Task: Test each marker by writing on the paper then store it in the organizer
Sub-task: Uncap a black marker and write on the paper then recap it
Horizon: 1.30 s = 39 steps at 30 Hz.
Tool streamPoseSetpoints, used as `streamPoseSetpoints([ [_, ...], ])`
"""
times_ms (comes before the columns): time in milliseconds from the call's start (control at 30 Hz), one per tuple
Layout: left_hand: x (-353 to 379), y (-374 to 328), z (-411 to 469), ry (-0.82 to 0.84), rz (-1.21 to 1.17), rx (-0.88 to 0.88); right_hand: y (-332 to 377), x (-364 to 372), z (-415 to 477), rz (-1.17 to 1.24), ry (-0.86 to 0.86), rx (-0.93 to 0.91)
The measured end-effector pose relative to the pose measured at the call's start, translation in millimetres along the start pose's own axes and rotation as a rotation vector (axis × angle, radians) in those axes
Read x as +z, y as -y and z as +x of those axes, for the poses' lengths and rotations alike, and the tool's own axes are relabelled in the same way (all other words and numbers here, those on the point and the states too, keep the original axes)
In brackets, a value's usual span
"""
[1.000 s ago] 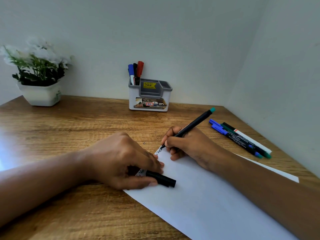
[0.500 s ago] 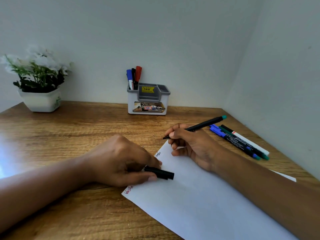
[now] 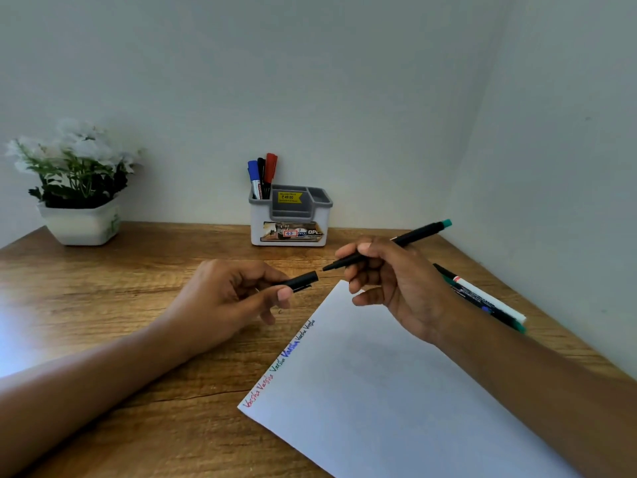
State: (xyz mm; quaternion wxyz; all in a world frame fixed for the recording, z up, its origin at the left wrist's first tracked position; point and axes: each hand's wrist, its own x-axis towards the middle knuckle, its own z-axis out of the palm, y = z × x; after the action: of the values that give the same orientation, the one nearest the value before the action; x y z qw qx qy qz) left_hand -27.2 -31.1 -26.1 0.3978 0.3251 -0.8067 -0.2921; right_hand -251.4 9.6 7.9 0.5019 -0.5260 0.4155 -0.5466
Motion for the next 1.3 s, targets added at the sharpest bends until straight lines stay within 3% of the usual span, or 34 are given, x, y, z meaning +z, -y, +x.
streamPoseSetpoints([
  [433,1.9,-6.0,-0.7,0.072,0.085,0.016,-16.0,21.5,-7.3,-0.183,0.100,-0.065],
  [733,7.2,-14.5,-6.4,-0.101,0.109,0.137,-4.5,26.9,-12.2,-0.270,0.085,-0.174],
  [933,12.5,-19.4,3.4,-0.121,0.059,-0.020,-4.6,17.5,-7.6,-0.225,0.061,-0.159],
  [1100,2.3,-7.2,25.1,-0.186,-0.048,-0.172,19.5,5.8,-5.8,-0.161,-0.065,-0.218],
  [1300,10.0,15.2,80.7,-0.291,-0.033,-0.410,56.4,-4.7,13.5,-0.535,-0.183,-0.228],
])
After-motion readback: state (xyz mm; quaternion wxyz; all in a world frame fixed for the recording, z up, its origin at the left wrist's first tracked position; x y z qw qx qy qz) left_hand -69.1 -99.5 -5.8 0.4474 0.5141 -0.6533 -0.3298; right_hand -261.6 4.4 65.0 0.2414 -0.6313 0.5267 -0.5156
